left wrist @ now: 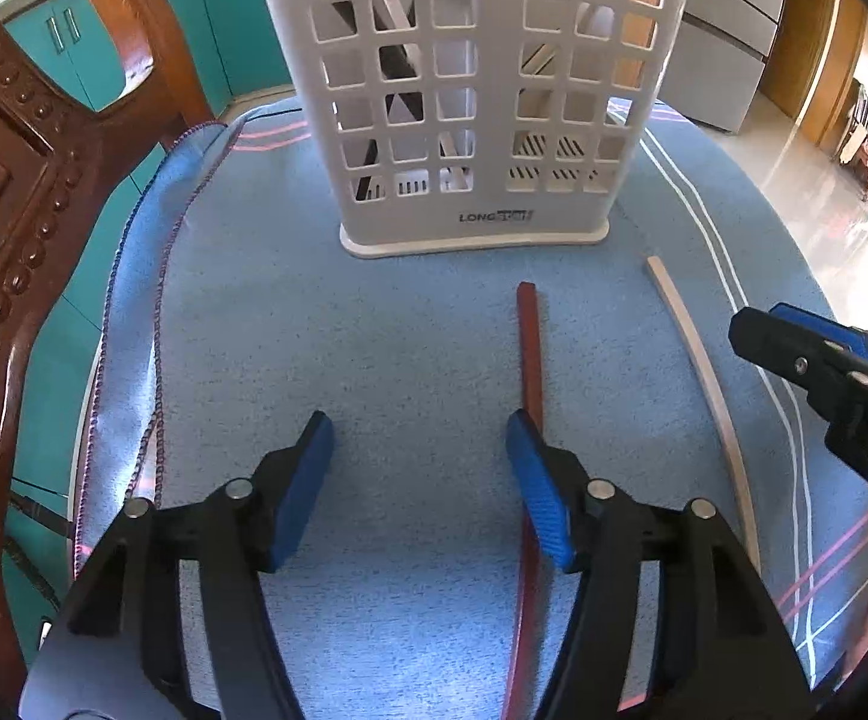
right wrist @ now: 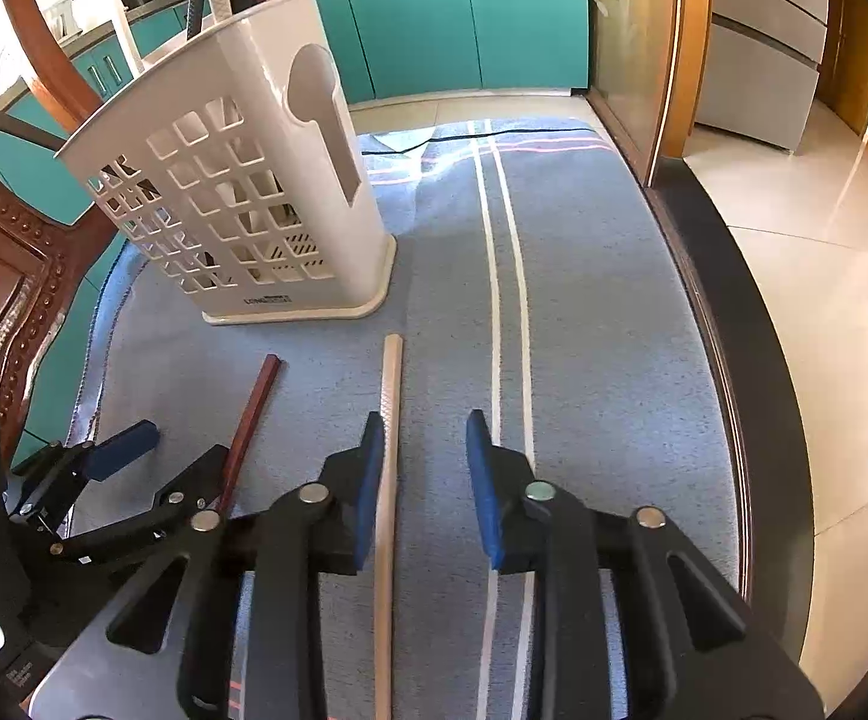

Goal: Organize utensils
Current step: 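Move the left tool to the red-brown strip while the right tool approaches the last beige strip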

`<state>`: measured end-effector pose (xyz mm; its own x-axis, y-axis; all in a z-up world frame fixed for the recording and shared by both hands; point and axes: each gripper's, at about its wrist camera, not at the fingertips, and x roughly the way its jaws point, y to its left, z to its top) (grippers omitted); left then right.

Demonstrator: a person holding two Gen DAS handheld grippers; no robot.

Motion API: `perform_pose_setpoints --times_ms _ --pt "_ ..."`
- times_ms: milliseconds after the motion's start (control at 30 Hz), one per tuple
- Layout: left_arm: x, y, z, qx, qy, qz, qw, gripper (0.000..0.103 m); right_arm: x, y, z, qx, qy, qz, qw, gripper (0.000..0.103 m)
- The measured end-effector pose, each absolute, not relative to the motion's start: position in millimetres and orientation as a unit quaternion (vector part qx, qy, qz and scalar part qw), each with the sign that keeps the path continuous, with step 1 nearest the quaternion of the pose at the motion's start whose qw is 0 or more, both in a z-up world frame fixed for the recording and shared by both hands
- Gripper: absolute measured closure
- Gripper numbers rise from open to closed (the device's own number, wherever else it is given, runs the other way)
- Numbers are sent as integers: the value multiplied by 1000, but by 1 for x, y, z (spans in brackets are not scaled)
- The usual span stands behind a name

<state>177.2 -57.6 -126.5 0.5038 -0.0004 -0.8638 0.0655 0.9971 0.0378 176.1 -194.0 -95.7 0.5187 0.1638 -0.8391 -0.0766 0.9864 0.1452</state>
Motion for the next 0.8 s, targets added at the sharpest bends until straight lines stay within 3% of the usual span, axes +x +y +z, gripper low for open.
perform_pose_setpoints --times_ms 67,367,700,800 --pt "177 -56 -128 28 499 -19 866 41 175 -193 -95 44 483 69 872 64" --pt "180 -50 -108 8 487 -49 872 42 175 -196 -95 39 483 60 873 64" --pt "183 -61 -125 24 509 -51 859 41 177 -194 -98 37 486 55 872 61" --pt "186 -54 -125 18 509 -43 860 50 177 -193 -98 36 485 55 872 61"
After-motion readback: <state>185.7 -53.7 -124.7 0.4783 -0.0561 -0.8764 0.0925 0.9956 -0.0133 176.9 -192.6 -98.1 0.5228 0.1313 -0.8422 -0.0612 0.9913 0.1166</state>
